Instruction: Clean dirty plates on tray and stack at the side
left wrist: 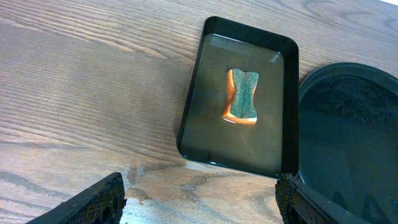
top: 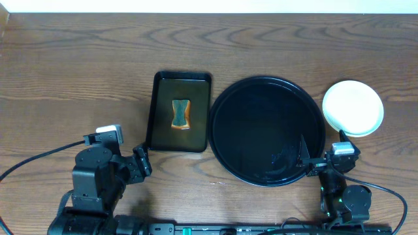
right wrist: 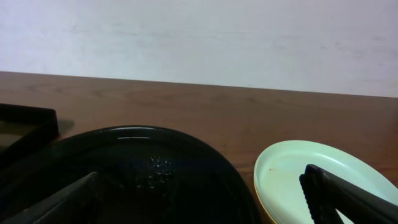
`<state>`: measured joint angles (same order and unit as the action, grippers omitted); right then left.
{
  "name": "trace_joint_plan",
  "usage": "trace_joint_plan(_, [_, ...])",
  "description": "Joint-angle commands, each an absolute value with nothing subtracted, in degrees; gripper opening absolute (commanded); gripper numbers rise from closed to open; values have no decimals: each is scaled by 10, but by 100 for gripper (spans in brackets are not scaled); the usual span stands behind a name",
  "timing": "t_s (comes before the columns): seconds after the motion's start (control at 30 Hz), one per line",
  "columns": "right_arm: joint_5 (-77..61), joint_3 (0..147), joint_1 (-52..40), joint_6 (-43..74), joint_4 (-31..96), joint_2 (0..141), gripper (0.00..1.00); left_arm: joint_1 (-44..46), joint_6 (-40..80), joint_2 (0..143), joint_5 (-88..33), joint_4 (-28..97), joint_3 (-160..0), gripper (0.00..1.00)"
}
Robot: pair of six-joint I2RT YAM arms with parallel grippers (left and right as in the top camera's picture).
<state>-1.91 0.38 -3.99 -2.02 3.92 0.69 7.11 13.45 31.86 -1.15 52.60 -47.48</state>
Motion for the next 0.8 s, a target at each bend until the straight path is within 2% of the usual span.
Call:
trace_joint_plan(0.0, [-25, 3, -34, -29, 41, 4, 99, 69, 126, 318, -12, 526, -471, 79])
trace_joint_plan(0.57, [-25, 3, -34, -29, 41, 4, 99, 67, 125, 312, -7, 542, -471, 78])
trace_joint_plan(0.77, [-25, 3, -34, -29, 41, 4, 99, 64, 125, 244, -6, 468, -381, 78])
